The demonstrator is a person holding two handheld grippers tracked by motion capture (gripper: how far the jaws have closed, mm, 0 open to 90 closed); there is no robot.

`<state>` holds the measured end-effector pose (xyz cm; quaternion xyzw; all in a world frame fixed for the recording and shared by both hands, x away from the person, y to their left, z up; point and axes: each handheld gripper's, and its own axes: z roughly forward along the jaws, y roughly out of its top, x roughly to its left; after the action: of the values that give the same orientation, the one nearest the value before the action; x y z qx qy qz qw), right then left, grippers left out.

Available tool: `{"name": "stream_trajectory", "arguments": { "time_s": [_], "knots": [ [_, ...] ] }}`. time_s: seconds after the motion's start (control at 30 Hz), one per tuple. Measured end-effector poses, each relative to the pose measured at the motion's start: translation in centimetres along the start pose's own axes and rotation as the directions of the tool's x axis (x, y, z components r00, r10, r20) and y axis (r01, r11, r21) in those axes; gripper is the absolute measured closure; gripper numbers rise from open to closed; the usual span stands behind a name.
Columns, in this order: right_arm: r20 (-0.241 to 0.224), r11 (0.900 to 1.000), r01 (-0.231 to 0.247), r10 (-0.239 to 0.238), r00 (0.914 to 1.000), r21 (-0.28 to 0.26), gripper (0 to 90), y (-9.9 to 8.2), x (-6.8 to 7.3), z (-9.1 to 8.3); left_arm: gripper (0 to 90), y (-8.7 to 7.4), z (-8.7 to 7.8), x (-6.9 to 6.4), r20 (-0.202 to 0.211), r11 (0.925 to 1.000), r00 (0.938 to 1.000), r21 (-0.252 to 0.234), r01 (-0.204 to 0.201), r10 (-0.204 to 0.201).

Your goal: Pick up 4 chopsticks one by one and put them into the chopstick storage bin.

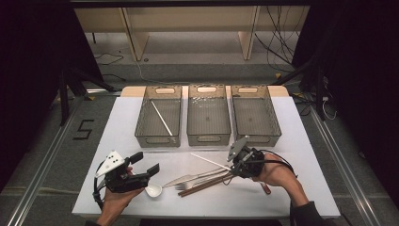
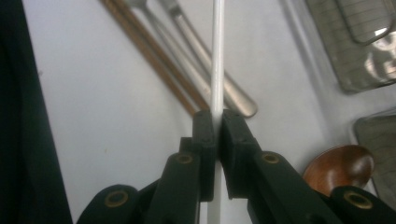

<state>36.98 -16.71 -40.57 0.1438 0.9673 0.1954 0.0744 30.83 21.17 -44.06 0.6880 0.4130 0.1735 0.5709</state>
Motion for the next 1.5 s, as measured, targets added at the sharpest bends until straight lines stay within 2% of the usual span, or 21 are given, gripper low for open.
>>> {"name": "stream_trajectory", "arguments": {
  "time_s": [0.2, 0.4, 0.63, 0.77, 0.83, 0.87, 1.0, 1.07, 1.17, 1.2, 1.33, 1.43, 1.47, 1.5],
  "knots": [
    [0.012, 0.9961, -0.066, 0.066, 0.9977, -0.059, 85.2, 1.1, -0.8, -0.3, 16.9, 0.0, 0.0, 0.0, 0.001, 1.0000, 1.0000, 0.001, 0.001, -0.001],
    [0.008, 0.9832, -0.127, 0.129, 0.9915, -0.131, 85.2, 2.5, -1.8, -0.3, 16.9, 0.0, 0.0, 0.1, 0.002, 1.0000, 1.0000, 0.001, 0.002, -0.002],
    [-0.004, 0.9650, -0.166, 0.168, 0.9857, -0.203, 85.2, 4.5, -3.0, -0.3, 16.9, 0.0, -0.1, 0.1, 0.003, 1.0000, 1.0000, -0.002, 0.003, -0.003],
    [0.002, 0.9589, -0.179, 0.184, 0.9829, -0.220, 85.2, 5.8, -3.6, -0.2, 16.9, 0.0, -0.1, 0.0, 0.000, 1.0000, 1.0000, -0.005, 0.004, -0.004],
    [0.005, 0.9576, -0.171, 0.177, 0.9842, -0.232, 85.2, 6.4, -4.1, -0.2, 16.9, 0.1, -0.1, 0.0, 0.002, 1.0000, 1.0000, -0.002, -0.001, 0.001],
    [0.003, 0.9535, -0.190, 0.196, 0.9807, -0.234, 85.2, 6.8, -4.2, -0.3, 16.9, 0.0, -0.1, 0.0, 0.002, 1.0000, 1.0000, -0.004, 0.000, 0.000],
    [-0.006, 0.9398, -0.211, 0.217, 0.9761, -0.269, 85.2, 8.1, -5.1, -0.4, 16.9, 0.0, -0.1, 0.0, 0.003, 1.0000, 1.0000, -0.004, 0.000, 0.000],
    [-0.010, 0.9303, -0.237, 0.244, 0.9697, -0.280, 85.2, 8.8, -5.3, -0.3, 16.9, 0.0, -0.1, 0.1, 0.002, 1.0000, 1.0000, -0.007, 0.006, -0.006],
    [-0.016, 0.9212, -0.252, 0.259, 0.9658, -0.297, 85.2, 9.9, -5.7, 0.0, 16.9, 0.0, -0.1, 0.1, 0.002, 1.0000, 1.0000, -0.006, 0.005, -0.005],
    [-0.017, 0.9195, -0.248, 0.255, 0.9669, -0.305, 85.2, 10.2, -5.9, 0.1, 16.9, 0.0, -0.1, 0.1, 0.002, 1.0000, 1.0000, -0.006, 0.006, -0.006],
    [-0.034, 0.8992, -0.286, 0.291, 0.9560, -0.331, 85.2, 11.7, -6.4, 0.6, 16.9, 0.1, -0.2, 0.1, 0.003, 1.0000, 1.0000, -0.008, 0.005, -0.005],
    [-0.035, 0.8902, -0.299, 0.306, 0.9513, -0.343, 85.2, 12.7, -6.8, 0.9, 16.9, 0.1, -0.2, 0.1, 0.002, 0.9999, 1.0000, -0.010, 0.006, -0.006],
    [-0.040, 0.8849, -0.313, 0.319, 0.9468, -0.345, 85.2, 13.0, -6.9, 1.0, 16.9, 0.1, -0.2, 0.1, 0.004, 1.0000, 1.0000, -0.008, 0.003, -0.003],
    [-0.045, 0.8807, -0.312, 0.318, 0.9471, -0.356, 85.2, 13.3, -7.2, 1.1, 16.9, 0.1, -0.2, 0.1, 0.004, 1.0000, 1.0000, -0.009, 0.003, -0.003]
  ]
}}
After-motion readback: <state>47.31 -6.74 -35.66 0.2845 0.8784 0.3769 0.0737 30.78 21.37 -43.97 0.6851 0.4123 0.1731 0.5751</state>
